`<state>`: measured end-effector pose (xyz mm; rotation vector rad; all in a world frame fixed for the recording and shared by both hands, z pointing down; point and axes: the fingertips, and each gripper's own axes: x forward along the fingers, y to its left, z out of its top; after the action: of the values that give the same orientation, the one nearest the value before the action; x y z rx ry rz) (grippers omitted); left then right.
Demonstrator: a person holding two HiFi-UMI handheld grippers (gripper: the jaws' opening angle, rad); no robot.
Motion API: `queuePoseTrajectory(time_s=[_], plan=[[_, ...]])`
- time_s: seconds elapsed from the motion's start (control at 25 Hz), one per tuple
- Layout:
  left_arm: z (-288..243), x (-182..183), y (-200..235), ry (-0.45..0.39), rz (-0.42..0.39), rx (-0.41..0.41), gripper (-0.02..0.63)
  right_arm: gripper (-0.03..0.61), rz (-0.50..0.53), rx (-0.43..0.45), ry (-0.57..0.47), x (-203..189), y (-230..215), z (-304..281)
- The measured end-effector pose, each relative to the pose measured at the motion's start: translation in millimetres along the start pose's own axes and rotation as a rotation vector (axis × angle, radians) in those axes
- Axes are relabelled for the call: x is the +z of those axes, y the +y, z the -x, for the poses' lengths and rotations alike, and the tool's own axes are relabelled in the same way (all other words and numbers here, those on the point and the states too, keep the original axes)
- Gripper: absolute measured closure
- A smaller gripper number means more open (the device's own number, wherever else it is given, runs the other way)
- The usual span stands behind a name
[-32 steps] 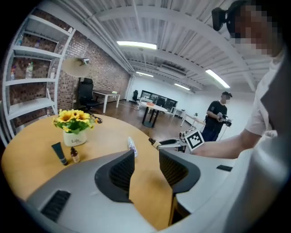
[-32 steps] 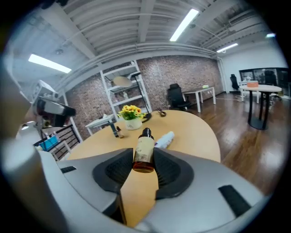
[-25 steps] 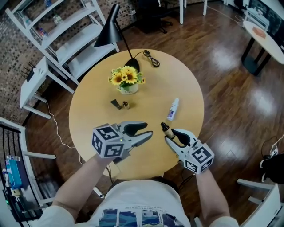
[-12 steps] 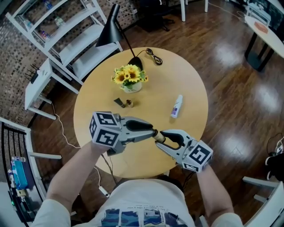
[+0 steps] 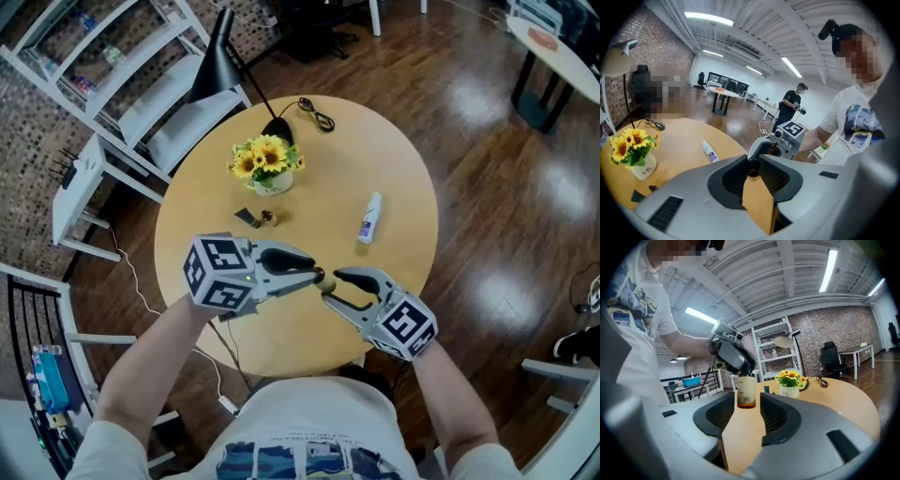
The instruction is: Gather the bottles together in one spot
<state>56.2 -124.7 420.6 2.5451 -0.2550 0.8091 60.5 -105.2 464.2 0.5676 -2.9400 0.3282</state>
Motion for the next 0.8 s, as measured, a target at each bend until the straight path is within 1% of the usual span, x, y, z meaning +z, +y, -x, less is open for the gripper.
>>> queuePoseTrajectory(time_s=[0.08,0.2,0.28,0.4,0.48,0.6,0.8], plan=[[1,0,17,0.029,-0.047,0.076,0.537,0.36,-0.005,-0.042,0.04,-11,-11,1],[7,-3,56,0.081,-0.116,0.23,0.538,0.359,-0.02,-0.092,0.087,-22,-22,6],[12,-8,85,0.106,-0.129,0.323,0.538,0.359,-0.032,-0.131,0.105,-27,-29,8],[18,-13,124,0.12,-0.106,0.436,0.538,0.359,-0.059,-0.191,0.115,-30,-40,12],[20,-14,143,0.116,-0.086,0.479,0.538,0.359,-0.08,-0.209,0.132,-34,-43,14],[17,-15,165,0.124,-0.066,0.5,0.538,0.359,-0.093,-0.221,0.162,-41,-44,17],[13,-24,203,0.189,-0.061,0.532,0.538,0.359,-0.104,-0.236,0.168,-42,-45,21]])
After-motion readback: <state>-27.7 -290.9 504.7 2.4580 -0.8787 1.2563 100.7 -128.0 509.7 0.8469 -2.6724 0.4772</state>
